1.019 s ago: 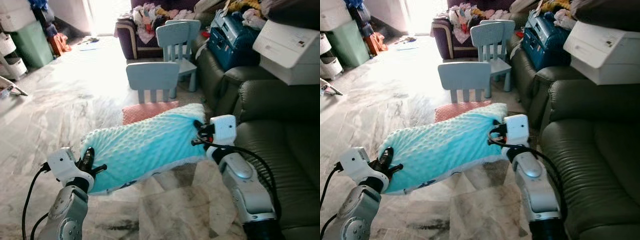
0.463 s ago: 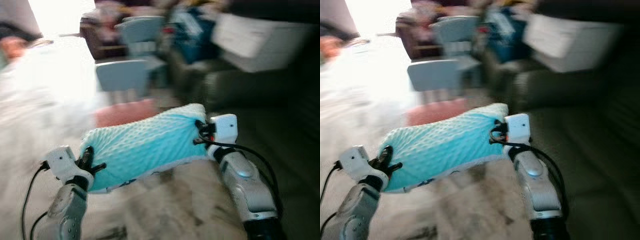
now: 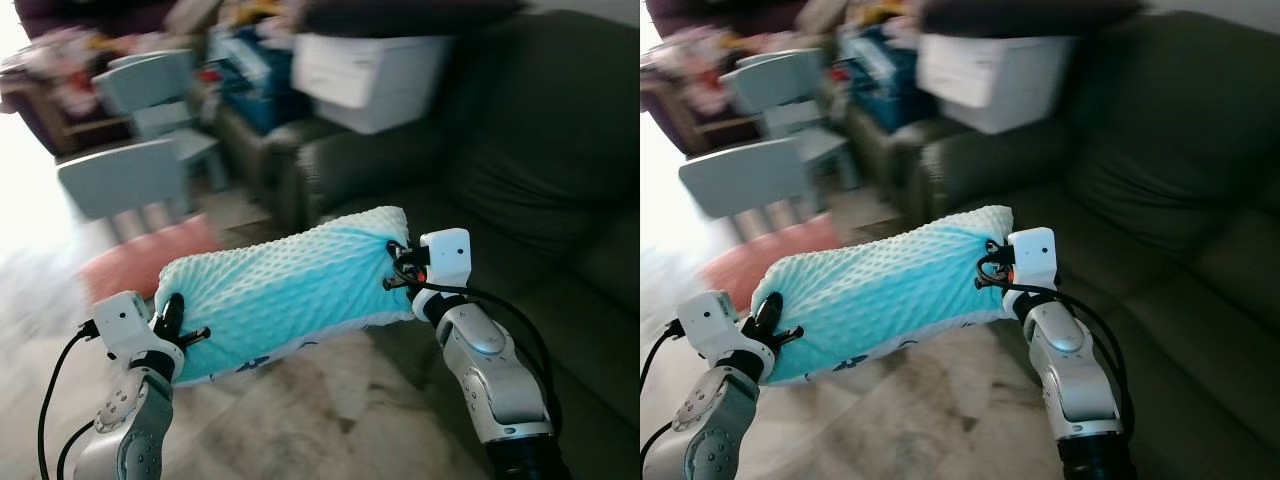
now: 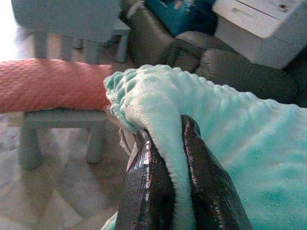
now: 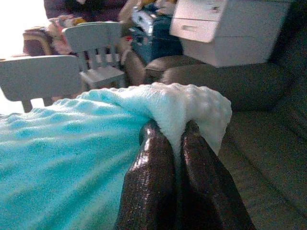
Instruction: Move the pillow to the sofa
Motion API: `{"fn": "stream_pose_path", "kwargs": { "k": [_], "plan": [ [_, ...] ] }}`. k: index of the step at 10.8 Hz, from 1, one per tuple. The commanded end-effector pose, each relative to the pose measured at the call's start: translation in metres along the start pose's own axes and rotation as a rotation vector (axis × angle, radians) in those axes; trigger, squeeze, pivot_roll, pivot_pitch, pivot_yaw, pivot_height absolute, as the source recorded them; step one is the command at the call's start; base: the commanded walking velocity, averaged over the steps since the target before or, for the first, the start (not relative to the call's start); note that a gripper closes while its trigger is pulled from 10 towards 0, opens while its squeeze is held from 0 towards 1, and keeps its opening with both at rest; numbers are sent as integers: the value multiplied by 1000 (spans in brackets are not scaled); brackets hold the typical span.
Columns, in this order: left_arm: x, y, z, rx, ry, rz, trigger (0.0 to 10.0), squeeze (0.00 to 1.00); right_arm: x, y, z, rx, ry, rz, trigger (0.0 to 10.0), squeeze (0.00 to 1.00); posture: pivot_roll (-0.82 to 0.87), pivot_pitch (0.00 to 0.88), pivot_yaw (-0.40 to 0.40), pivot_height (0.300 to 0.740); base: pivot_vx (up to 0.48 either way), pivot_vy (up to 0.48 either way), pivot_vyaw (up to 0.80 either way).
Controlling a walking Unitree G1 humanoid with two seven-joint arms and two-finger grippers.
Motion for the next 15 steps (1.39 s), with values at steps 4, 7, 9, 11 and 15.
{"fn": "stream_pose_path", "kwargs": {
  "k": [4,7,9,11,15],
  "plan": [
    [9,-6,2,26,28,2,10000,0,9,-1,2,3,28,-3,10000,0,-199,1,43,740,0,0,-800],
    [8,-8,3,26,21,-6,10000,0,9,0,2,2,28,-4,10000,0,-201,0,44,740,0,0,-800],
    [7,-9,3,32,15,-7,10000,0,13,-2,2,12,47,-14,10000,0,-201,0,43,740,0,0,-400],
    [7,-10,3,35,12,-11,10000,0,10,-1,2,12,32,-2,10000,0,-200,0,43,740,0,0,-400],
    [6,-12,2,47,9,-16,10000,0,8,-1,1,12,24,5,10000,0,-200,3,44,740,0,0,-800]
  ]
}}
Point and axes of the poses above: a point about 5 cm out from each wrist's last joint towards the gripper, its own z axis pointing out of the wrist towards the gripper, its own x axis along the axis of the wrist's last joint, y = z × x, the point moved 5 cm from there along z, pointing out of the wrist towards the gripper, and after that the axes turned 11 degrees about -z, right-handed, at the moved point
